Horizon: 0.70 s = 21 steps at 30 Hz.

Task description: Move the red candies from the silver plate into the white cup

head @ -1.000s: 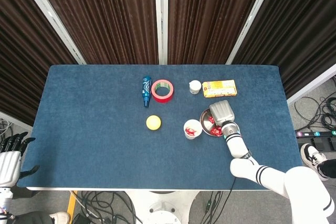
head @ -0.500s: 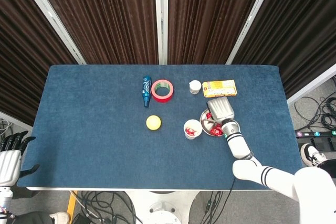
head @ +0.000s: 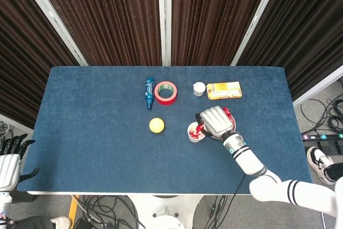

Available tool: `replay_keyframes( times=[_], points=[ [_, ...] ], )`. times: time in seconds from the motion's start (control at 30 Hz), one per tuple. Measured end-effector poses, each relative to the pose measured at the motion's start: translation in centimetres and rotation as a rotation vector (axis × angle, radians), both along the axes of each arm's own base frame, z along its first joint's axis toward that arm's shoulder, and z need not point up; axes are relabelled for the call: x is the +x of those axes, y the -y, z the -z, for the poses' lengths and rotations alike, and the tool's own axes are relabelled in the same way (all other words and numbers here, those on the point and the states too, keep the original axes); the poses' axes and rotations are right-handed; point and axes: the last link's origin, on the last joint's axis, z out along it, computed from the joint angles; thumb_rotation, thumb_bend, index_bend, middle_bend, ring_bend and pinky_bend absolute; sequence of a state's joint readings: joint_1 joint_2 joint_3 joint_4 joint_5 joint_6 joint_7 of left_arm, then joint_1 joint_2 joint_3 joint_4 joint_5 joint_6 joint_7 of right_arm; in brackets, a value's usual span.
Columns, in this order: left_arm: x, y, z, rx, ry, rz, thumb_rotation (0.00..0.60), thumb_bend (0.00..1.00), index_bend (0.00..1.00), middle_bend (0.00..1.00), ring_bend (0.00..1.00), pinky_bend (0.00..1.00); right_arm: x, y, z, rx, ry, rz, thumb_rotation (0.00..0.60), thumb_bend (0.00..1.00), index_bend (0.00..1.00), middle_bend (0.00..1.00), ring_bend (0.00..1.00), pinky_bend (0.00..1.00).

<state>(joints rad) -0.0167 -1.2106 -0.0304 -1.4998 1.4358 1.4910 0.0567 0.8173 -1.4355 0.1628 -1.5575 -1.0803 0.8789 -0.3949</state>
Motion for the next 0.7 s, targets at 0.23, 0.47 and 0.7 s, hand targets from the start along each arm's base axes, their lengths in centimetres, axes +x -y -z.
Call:
replay_keyframes(
  times=[0.23,0.47,0.7],
  points=[
    [-0.2,0.2,0.1,0.001,0.000,-0.007,0.600,0.00,0.29,0.22,0.12,0.13,0.1,-0.1,1.4,0.024,-0.030,-0.013,0.600,0.35,0.36,1.00,1.00,1.00],
    [-0.2,0.1,0.1,0.001,0.000,-0.005,0.600,0.00,0.29,0.22,0.12,0.13,-0.1,0.2,0.2,-0.017,-0.013,-0.007,0.600,0.17,0.30,1.00,1.00,1.00],
    [-0.2,-0.1,0.1,0.002,0.003,0.003,0.600,0.00,0.29,0.22,0.12,0.13,-3.0,1.3,-2.7,-0.153,-0.042,0.061,0.600,0.04,0.40,1.00,1.00,1.00]
  ],
)
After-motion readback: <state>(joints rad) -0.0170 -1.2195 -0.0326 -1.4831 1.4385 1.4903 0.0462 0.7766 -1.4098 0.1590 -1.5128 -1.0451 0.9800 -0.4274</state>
